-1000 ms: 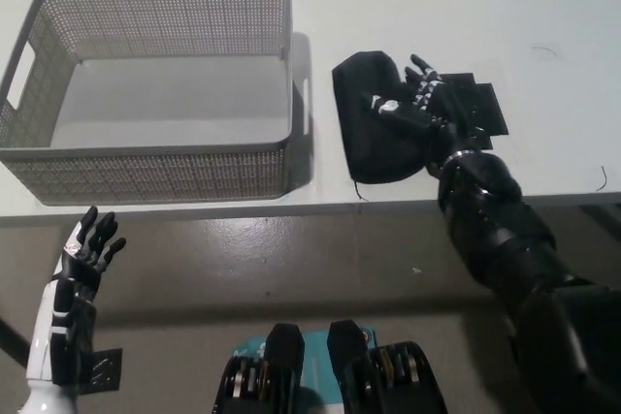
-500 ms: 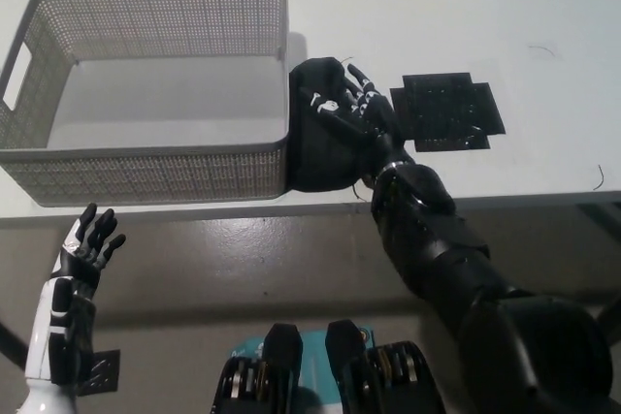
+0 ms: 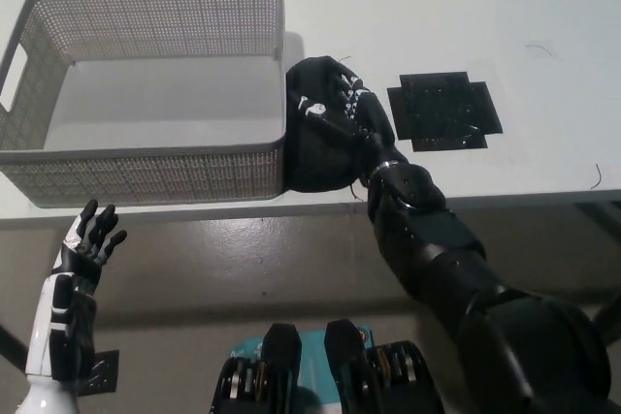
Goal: Use the right hand to push the pencil case on the right hand side to the container on the left side
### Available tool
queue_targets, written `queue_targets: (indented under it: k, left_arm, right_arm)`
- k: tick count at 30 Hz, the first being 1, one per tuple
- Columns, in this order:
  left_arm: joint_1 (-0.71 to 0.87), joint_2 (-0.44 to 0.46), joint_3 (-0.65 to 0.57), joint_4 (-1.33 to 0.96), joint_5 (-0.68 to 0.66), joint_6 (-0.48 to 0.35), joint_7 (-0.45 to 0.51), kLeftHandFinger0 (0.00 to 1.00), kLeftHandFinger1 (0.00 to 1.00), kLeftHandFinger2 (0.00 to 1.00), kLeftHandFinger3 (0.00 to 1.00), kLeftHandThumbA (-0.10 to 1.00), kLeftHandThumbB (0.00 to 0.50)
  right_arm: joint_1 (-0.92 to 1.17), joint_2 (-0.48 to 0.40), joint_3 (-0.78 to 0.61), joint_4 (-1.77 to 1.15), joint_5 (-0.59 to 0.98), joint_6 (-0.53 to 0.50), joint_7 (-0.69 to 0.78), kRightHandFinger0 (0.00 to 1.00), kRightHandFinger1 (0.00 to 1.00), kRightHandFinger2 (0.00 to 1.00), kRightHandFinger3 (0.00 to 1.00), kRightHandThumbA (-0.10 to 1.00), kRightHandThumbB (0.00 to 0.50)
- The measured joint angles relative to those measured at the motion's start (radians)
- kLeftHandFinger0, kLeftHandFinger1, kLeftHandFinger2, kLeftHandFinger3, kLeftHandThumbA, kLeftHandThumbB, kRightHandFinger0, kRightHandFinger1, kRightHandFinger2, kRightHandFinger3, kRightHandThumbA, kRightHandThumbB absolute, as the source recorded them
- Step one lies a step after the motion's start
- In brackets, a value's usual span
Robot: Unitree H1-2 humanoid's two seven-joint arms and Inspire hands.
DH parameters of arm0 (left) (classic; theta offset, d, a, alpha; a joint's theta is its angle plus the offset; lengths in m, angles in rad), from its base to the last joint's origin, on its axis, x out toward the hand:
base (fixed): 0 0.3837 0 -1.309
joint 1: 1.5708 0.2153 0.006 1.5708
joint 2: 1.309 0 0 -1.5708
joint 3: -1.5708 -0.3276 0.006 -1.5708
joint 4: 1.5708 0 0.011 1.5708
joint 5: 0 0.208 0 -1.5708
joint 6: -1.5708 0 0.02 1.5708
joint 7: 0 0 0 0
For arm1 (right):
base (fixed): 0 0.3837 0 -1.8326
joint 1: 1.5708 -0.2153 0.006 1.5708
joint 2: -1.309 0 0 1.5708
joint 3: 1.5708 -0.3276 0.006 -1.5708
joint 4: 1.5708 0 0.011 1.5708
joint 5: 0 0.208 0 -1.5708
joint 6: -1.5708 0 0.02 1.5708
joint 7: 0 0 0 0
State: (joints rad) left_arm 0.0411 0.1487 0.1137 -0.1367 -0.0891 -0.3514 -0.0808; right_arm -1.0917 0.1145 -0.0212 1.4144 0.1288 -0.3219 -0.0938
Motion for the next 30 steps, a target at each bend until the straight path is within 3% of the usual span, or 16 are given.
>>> queue_targets:
  k: [2, 4, 9, 12, 15, 23, 30]
  left_arm:
    - [0.0, 0.0, 0.001, 0.0, 0.0, 0.0, 0.0, 1.0, 1.0, 1.0, 1.0, 1.0, 0.195]
    - [0.0, 0.0, 0.001, 0.0, 0.0, 0.001, 0.0, 1.0, 1.0, 1.0, 1.0, 1.0, 0.201]
    - [0.001, 0.001, 0.002, 0.0, 0.0, 0.0, 0.0, 1.0, 1.0, 1.0, 1.0, 1.0, 0.186]
    - [0.0, 0.001, 0.002, 0.0, 0.0, 0.0, 0.0, 1.0, 1.0, 1.0, 1.0, 1.0, 0.183]
    - [0.0, 0.001, 0.002, 0.001, 0.001, 0.0, 0.0, 1.0, 1.0, 1.0, 1.0, 1.0, 0.181]
    - [-0.003, 0.001, 0.001, 0.001, 0.002, 0.0, 0.0, 1.0, 1.0, 1.0, 1.0, 1.0, 0.189]
    - [-0.004, 0.001, 0.002, 0.001, 0.002, 0.007, 0.0, 1.0, 1.0, 1.0, 1.0, 1.0, 0.196]
  right_arm:
    - [0.002, -0.015, 0.063, -0.001, -0.038, -0.003, -0.025, 1.0, 1.0, 1.0, 1.0, 1.0, 0.308]
    - [0.003, -0.031, 0.124, -0.004, -0.076, -0.005, -0.052, 1.0, 1.0, 1.0, 1.0, 1.0, 0.302]
    - [0.004, -0.078, 0.237, -0.062, -0.173, -0.016, -0.113, 1.0, 1.0, 1.0, 1.0, 1.0, 0.33]
    - [0.004, -0.098, 0.269, -0.117, -0.215, -0.025, -0.141, 1.0, 1.0, 1.0, 1.0, 1.0, 0.311]
    - [0.011, -0.109, 0.284, -0.173, -0.248, -0.028, -0.161, 1.0, 1.0, 1.0, 1.0, 1.0, 0.298]
    - [0.097, -0.115, 0.272, -0.393, -0.291, -0.025, -0.171, 1.0, 1.0, 1.0, 1.0, 1.0, 0.349]
    - [0.241, -0.13, 0.25, -0.666, -0.29, 0.003, -0.153, 1.0, 1.0, 1.0, 1.0, 1.0, 0.357]
